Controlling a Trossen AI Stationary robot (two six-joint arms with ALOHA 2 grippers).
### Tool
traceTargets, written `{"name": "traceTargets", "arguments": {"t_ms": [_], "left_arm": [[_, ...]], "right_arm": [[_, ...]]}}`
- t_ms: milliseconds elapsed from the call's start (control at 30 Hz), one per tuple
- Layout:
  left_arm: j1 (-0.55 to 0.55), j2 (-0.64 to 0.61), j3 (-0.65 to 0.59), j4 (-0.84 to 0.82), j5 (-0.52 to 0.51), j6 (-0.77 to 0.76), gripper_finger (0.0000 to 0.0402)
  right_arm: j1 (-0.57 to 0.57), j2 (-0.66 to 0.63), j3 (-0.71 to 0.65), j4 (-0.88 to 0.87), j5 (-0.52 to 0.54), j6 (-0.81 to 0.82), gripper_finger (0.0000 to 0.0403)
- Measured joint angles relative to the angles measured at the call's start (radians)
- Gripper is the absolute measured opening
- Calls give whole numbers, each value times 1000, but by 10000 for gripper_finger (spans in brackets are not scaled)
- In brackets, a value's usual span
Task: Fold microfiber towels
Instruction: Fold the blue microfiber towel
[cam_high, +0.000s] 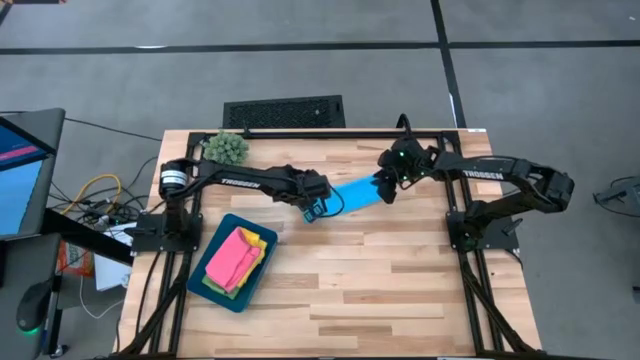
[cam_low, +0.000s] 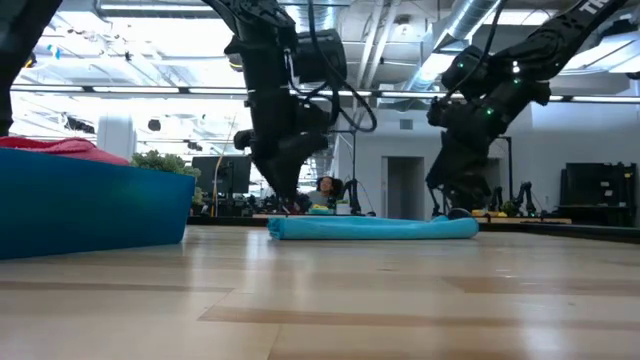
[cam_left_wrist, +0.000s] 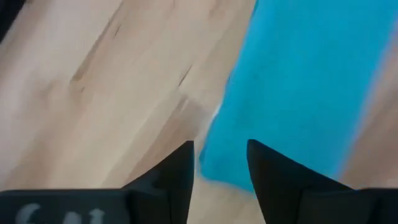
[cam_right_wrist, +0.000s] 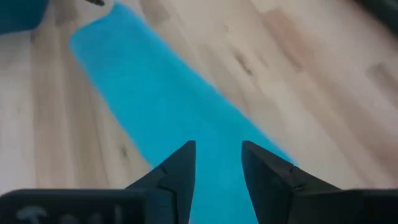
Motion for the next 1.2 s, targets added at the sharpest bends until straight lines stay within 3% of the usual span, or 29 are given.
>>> {"name": "traceTargets", "arguments": {"t_ms": [233,600,1033,1200], "left_arm": [[-59,-36,-10,280,0,16,100],[-76,-32,-263,509,-20,-180,7],[-76,-34,-374,566,-22,-277,8],[-76,-35,-388,597,-25,-276,8]], "right_arm": [[-16,0,-95,47,-27,18,131],[-33,-1,-194,115,-12,27,116],[-35,0,-241,184,82,53,116],[-35,-28,-217,232,38,139,116]]}}
